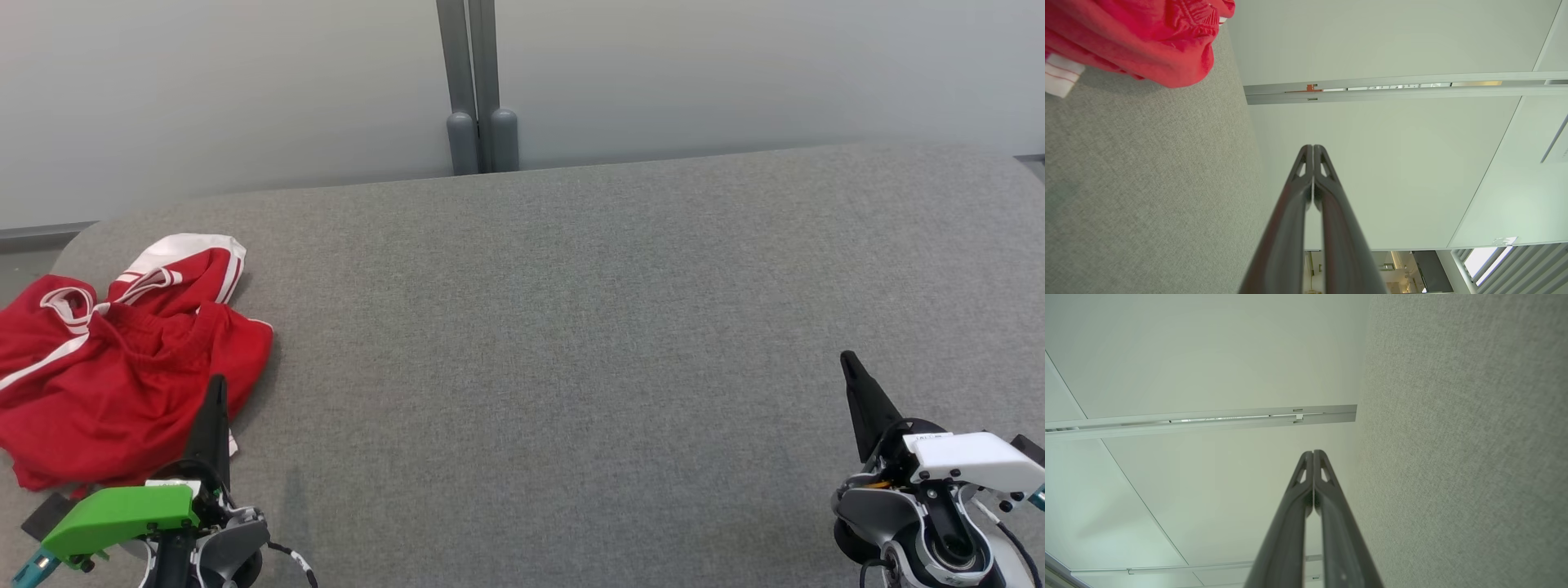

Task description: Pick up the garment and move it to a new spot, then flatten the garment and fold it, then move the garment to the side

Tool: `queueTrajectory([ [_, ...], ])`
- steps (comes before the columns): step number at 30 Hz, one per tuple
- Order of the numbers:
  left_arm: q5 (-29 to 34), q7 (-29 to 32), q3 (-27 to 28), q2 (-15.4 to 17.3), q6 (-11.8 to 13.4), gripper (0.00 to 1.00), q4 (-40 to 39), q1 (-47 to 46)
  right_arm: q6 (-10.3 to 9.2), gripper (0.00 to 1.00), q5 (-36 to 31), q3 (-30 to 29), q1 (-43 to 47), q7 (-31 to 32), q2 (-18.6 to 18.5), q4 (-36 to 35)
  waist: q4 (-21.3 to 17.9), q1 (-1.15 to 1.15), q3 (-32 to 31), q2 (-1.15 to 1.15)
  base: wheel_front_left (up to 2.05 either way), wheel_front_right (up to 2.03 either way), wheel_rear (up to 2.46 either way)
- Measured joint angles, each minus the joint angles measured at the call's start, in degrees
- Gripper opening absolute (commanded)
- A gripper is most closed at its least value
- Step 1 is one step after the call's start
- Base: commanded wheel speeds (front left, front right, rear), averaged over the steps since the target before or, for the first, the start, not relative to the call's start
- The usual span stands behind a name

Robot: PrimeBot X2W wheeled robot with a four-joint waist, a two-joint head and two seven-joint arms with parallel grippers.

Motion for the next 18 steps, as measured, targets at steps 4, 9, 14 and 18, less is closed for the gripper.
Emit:
queueTrajectory([
  [4,0.00,0.00,0.00,0.00,0.00,0.00,0.00,0.00,0.00,0.00,0.00,0.00,0.00,0.00,0.00,0.00,0.00,0.00,0.00,0.00,0.00,0.00,0.00],
  [9,0.00,0.00,0.00,0.00,0.00,0.00,0.00,0.00,0.00,0.00,0.00,0.00,0.00,0.00,0.00,0.00,0.00,0.00,0.00,0.00,0.00,0.00,0.00],
  [14,0.00,0.00,0.00,0.00,0.00,0.00,0.00,0.00,0.00,0.00,0.00,0.00,0.00,0.00,0.00,0.00,0.00,0.00,0.00,0.00,0.00,0.00,0.00],
  [18,0.00,0.00,0.00,0.00,0.00,0.00,0.00,0.00,0.00,0.00,0.00,0.00,0.00,0.00,0.00,0.00,0.00,0.00,0.00,0.00,0.00,0.00,0.00],
])
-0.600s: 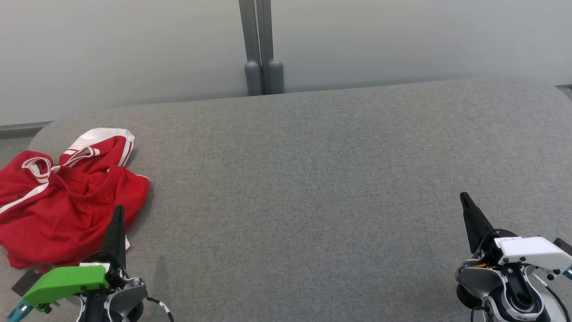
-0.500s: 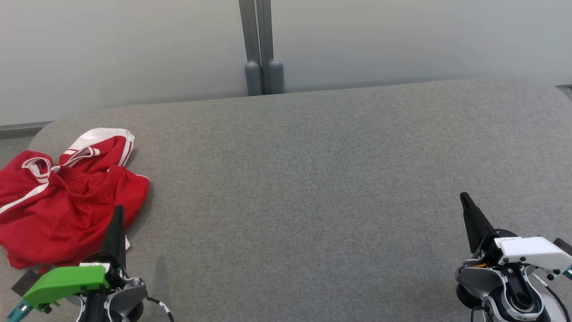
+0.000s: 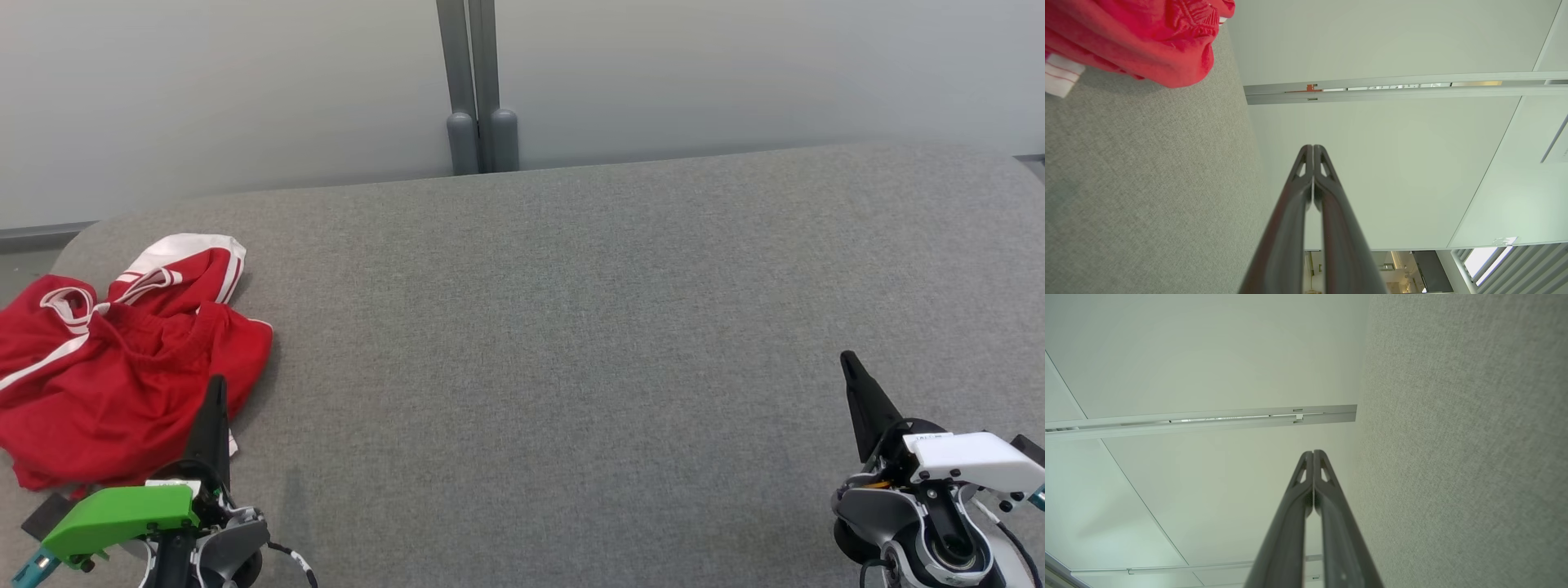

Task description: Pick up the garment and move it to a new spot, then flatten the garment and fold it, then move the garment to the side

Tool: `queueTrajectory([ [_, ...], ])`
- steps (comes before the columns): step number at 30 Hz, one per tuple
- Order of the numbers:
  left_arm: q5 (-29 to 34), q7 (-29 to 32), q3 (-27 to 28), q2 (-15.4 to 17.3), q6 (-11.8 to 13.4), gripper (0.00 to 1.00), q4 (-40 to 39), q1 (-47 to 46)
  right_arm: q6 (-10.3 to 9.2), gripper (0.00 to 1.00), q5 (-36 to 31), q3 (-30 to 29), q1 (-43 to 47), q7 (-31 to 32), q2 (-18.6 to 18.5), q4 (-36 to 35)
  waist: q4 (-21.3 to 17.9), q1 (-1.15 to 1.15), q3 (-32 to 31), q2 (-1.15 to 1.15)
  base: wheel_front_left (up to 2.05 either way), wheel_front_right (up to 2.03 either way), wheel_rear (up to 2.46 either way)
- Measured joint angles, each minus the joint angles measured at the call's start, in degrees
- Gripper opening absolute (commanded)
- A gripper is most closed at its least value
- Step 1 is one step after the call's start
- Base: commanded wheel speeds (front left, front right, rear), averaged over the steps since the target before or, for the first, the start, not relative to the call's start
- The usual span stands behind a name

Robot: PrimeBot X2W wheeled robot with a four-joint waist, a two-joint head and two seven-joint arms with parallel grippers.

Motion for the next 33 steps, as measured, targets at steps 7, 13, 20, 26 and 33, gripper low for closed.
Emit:
queueTrajectory([
  [7,0.00,0.00,0.00,0.00,0.00,0.00,0.00,0.00,0.00,0.00,0.00,0.00,0.00,0.00,0.00,0.00,0.00,0.00,0.00,0.00,0.00,0.00,0.00],
  [13,0.00,0.00,0.00,0.00,0.00,0.00,0.00,0.00,0.00,0.00,0.00,0.00,0.00,0.00,0.00,0.00,0.00,0.00,0.00,0.00,0.00,0.00,0.00],
  [20,0.00,0.00,0.00,0.00,0.00,0.00,0.00,0.00,0.00,0.00,0.00,0.00,0.00,0.00,0.00,0.00,0.00,0.00,0.00,0.00,0.00,0.00,0.00],
  [26,0.00,0.00,0.00,0.00,0.00,0.00,0.00,0.00,0.00,0.00,0.00,0.00,0.00,0.00,0.00,0.00,0.00,0.00,0.00,0.00,0.00,0.00,0.00],
  [33,0.00,0.00,0.00,0.00,0.00,0.00,0.00,0.00,0.00,0.00,0.00,0.00,0.00,0.00,0.00,0.00,0.00,0.00,0.00,0.00,0.00,0.00,0.00],
])
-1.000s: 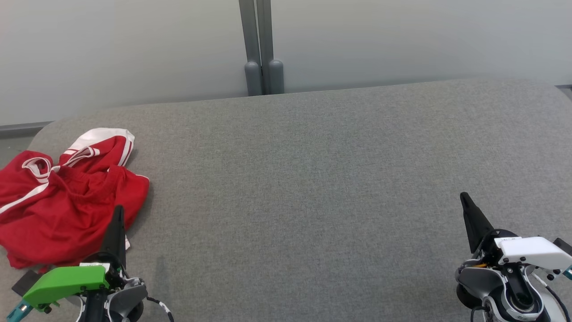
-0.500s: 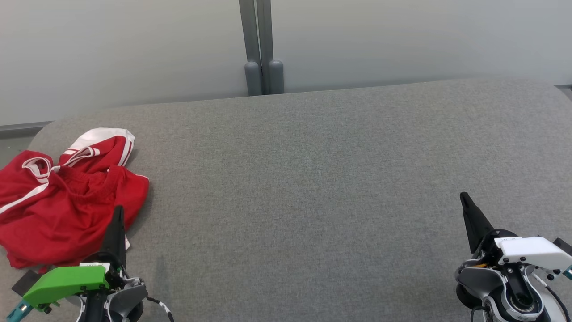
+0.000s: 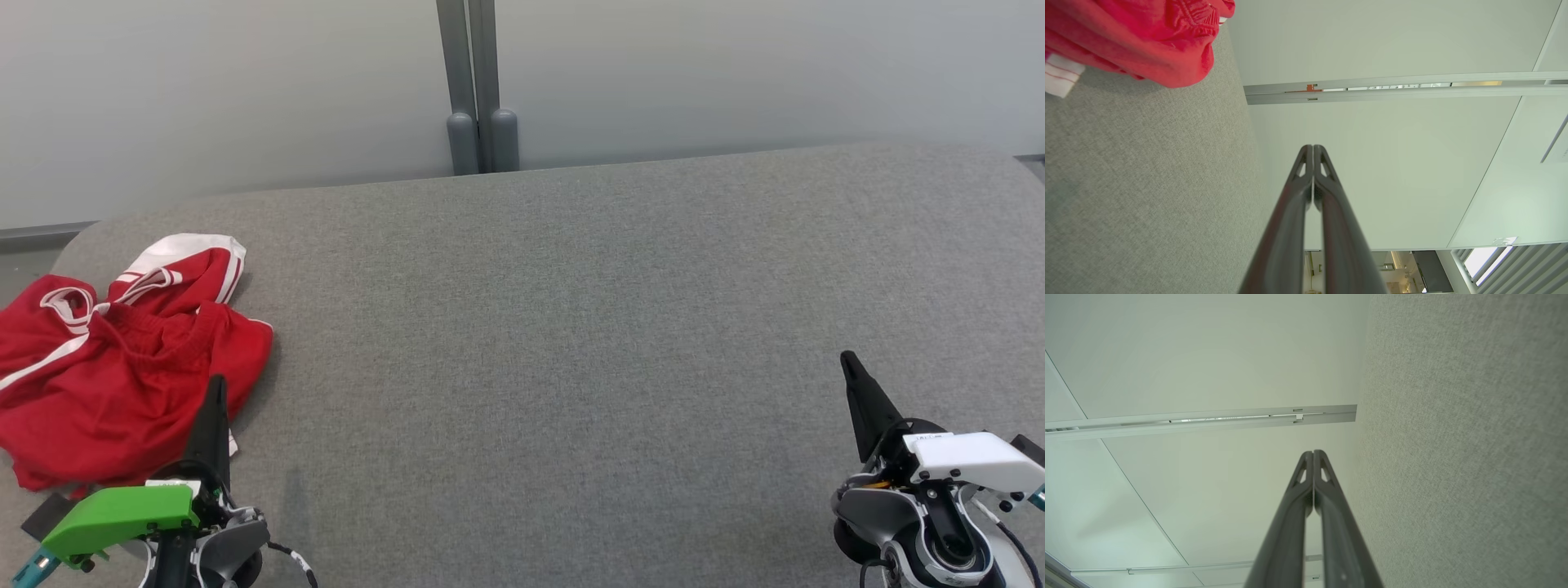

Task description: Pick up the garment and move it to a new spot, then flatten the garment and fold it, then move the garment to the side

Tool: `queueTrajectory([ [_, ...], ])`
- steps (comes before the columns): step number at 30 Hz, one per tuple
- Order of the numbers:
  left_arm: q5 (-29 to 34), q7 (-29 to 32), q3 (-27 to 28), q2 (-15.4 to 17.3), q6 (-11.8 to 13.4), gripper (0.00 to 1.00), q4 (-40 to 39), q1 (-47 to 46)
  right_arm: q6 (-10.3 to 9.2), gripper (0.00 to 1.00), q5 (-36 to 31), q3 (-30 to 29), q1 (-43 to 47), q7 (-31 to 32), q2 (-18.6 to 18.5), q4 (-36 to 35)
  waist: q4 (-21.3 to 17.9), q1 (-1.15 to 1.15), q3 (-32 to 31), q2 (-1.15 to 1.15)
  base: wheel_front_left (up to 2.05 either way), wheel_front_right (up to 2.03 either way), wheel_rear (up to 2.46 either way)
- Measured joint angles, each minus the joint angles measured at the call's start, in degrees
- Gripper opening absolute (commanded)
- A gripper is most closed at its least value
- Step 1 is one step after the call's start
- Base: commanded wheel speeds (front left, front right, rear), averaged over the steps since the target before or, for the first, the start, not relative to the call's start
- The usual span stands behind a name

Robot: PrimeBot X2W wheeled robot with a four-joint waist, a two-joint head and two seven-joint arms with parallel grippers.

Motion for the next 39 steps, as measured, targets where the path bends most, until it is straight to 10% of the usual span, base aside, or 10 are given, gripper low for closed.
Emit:
queueTrajectory([
  [2,0.00,0.00,0.00,0.00,0.00,0.00,0.00,0.00,0.00,0.00,0.00,0.00,0.00,0.00,0.00,0.00,0.00,0.00,0.00,0.00,0.00,0.00,0.00],
  [3,0.00,0.00,-0.01,-0.01,0.00,1.00,0.08,0.02,0.00,1.00,-0.01,0.01,0.01,0.00,0.01,0.10,0.00,0.00,0.00,0.00,0.00,0.00,0.00],
  [25,7.19,-4.95,-1.08,-0.49,0.08,1.00,-1.59,2.03,-0.03,1.00,-1.07,4.69,0.62,-4.90,0.46,-0.37,0.17,0.00,0.04,0.00,0.00,0.00,0.00],
  [39,25.35,-8.21,-1.81,-0.46,1.49,1.00,-4.00,2.20,-0.03,1.00,-18.97,9.01,-0.36,-8.12,0.26,-2.29,0.33,0.00,0.11,0.00,0.00,0.00,0.00],
])
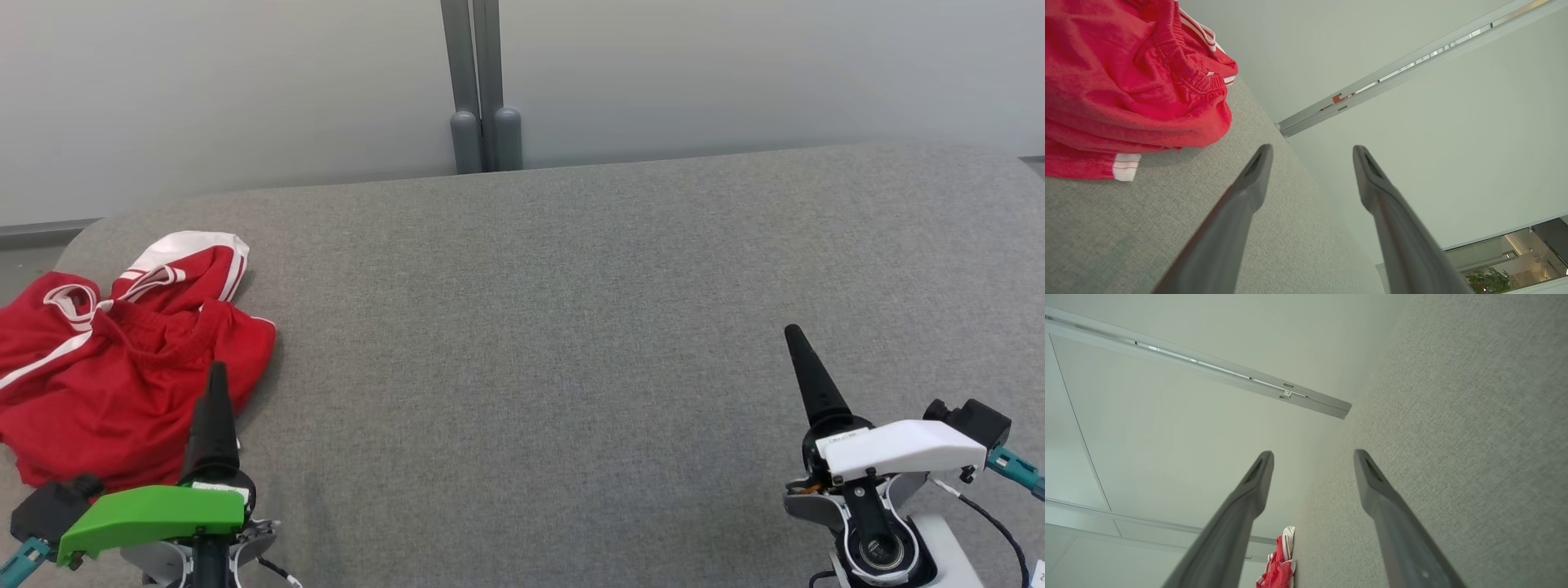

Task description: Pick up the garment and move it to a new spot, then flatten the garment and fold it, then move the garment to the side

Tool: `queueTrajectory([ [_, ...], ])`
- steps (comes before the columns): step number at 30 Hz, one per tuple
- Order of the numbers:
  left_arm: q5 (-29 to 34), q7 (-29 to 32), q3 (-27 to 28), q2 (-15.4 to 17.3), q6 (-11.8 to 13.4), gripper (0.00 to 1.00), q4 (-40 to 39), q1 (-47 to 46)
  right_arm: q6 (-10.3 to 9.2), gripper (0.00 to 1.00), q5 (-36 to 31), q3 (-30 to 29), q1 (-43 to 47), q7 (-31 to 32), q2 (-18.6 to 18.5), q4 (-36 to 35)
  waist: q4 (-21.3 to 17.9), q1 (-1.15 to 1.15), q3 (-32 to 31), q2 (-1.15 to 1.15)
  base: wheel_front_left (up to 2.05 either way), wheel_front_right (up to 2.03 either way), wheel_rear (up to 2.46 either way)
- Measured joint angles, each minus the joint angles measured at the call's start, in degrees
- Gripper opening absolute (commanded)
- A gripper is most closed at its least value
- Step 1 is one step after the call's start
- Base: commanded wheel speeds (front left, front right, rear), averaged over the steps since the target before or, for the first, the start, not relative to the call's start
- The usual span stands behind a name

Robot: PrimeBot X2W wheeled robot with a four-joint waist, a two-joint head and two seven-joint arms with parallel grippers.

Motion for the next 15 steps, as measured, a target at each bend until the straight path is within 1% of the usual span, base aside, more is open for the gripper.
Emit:
queueTrajectory([
  [6,10.76,-1.19,-1.77,0.01,2.32,1.00,-0.49,0.56,0.00,1.00,-8.11,0.88,-0.49,-1.14,-0.03,-0.15,0.03,0.00,0.04,0.00,0.00,0.00,0.00],
  [11,15.59,-2.05,-2.94,0.02,3.97,1.00,-0.63,0.56,0.00,1.00,-14.24,0.90,-0.58,-2.16,-0.03,-0.18,0.09,0.00,0.07,0.00,0.00,0.00,0.00],
  [15,18.27,-2.89,-3.32,0.02,4.42,1.00,-0.46,0.59,0.00,1.00,-18.01,1.41,-0.65,-2.90,-0.02,-0.19,0.14,0.00,0.17,0.00,0.00,0.00,0.00],
])
